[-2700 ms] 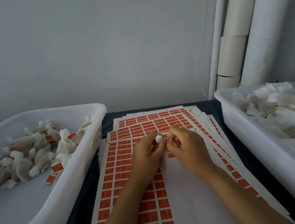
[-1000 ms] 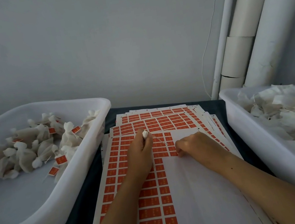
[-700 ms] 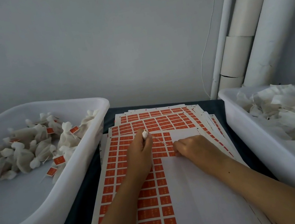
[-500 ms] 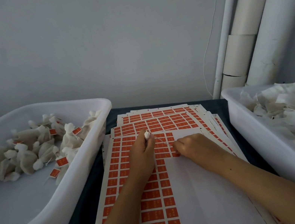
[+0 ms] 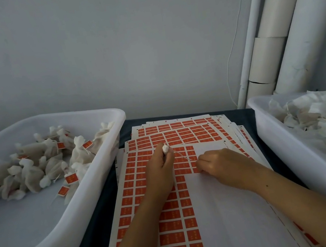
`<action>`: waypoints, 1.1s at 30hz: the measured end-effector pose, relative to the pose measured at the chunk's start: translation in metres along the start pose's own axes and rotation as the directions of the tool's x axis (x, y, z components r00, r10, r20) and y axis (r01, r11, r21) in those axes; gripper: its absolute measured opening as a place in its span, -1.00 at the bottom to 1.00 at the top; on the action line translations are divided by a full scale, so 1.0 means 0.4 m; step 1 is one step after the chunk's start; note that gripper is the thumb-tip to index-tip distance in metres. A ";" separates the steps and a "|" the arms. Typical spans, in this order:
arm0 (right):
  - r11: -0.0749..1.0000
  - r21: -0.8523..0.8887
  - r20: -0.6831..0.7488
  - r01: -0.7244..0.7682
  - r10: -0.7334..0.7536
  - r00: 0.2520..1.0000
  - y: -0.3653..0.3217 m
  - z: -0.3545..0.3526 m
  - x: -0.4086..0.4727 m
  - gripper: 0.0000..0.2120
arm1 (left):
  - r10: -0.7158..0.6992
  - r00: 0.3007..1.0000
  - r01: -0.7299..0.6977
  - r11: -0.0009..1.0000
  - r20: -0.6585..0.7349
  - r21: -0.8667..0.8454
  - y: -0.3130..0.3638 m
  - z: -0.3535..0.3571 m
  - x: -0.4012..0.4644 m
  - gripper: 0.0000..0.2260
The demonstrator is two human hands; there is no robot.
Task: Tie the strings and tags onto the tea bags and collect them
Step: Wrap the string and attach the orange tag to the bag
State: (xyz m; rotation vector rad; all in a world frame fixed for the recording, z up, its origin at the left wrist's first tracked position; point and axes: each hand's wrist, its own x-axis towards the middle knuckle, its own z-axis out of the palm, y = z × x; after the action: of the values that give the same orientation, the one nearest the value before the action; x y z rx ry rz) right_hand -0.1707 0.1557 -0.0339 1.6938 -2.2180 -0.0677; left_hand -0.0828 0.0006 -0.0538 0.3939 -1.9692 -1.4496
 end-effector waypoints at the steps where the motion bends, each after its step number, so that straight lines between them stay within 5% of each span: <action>1: 1.000 -0.003 -0.024 0.002 -0.002 1.000 -0.001 0.000 0.001 -0.63 | 0.000 1.000 0.000 1.000 -0.001 0.003 0.000 0.001 0.001 -0.77; 9: 1.000 -0.023 0.006 0.010 -0.010 1.000 -0.007 0.003 0.006 -0.62 | 0.008 1.000 -0.008 1.000 0.003 0.005 -0.004 0.000 0.000 -0.78; 20: 0.978 0.185 0.075 -0.091 0.078 0.994 0.015 -0.012 0.022 -0.71 | 0.007 1.000 -0.007 1.000 -0.009 0.009 -0.004 0.001 0.002 -0.76; 25: 1.000 -0.020 0.131 -0.025 0.027 0.991 0.006 -0.006 0.023 -0.59 | 0.017 1.000 -0.017 1.000 -0.014 -0.014 -0.004 0.000 0.004 -0.75; 33: 0.991 0.054 0.281 -0.120 0.100 0.954 0.006 -0.027 0.050 -0.75 | 0.022 1.000 -0.023 1.000 -0.019 -0.018 -0.004 -0.001 0.003 -0.75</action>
State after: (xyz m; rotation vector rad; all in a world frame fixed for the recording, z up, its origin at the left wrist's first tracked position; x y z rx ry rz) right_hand -0.1743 0.1395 -0.0181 1.6812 -2.5437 -0.2144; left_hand -0.0837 -0.0009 -0.0550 0.3748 -1.9385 -1.4434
